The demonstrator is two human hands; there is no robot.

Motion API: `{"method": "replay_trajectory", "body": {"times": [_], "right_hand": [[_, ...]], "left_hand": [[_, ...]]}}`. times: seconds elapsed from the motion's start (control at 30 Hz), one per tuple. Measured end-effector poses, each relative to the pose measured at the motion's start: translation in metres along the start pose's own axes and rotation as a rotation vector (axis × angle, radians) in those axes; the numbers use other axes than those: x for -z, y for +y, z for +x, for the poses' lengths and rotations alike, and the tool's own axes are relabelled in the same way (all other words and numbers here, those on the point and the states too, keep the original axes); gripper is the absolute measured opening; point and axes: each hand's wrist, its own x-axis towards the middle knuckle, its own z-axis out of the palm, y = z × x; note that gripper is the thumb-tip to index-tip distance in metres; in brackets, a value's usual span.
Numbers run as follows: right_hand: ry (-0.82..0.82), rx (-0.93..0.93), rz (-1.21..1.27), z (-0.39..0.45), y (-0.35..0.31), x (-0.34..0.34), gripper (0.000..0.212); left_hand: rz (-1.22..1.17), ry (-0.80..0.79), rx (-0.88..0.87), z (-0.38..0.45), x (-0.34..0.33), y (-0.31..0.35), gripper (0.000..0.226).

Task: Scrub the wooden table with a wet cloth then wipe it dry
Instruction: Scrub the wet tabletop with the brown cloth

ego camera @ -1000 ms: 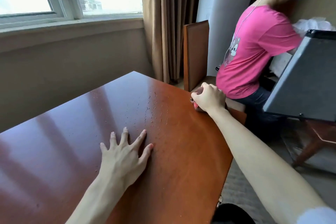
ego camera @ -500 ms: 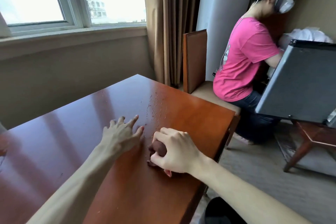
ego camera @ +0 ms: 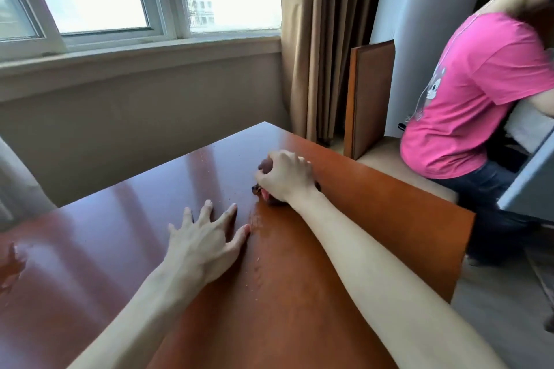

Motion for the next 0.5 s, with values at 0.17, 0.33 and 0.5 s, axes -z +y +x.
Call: {"method": "replay_trajectory", "body": {"times": [0.17,0.33,0.5], "right_hand": [[0.042,-0.110,-0.043,0.102,0.021,-0.033,0.020],[0.057,-0.099,-0.071,0.111,0.020,-0.039,0.022],[0.004,0.066,-0.056,0.015,-0.010,-0.016,0.024]], "left_hand": [[0.010,-0.033,0.005,0.001,0.000,0.001,0.070],[-0.006,-0.082,0.017,0.000,0.007,0.000,0.069],[-0.205,-0.196,0.000,0.016,0.038,-0.015,0.060]]}}
